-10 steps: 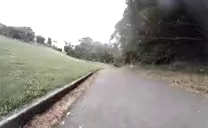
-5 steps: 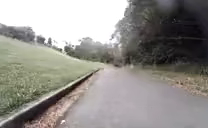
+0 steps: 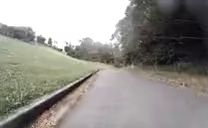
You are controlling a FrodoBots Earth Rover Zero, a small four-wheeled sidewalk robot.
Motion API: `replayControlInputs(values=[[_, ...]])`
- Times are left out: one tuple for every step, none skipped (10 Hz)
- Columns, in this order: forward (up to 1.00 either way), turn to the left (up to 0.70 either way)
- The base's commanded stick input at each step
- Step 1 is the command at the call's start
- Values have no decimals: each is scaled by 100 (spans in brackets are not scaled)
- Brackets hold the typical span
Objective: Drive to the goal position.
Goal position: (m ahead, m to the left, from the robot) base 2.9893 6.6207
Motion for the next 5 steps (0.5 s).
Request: replayControlInputs(values=[[50, 0], [50, 0], [50, 0], [50, 0], [50, 0]])
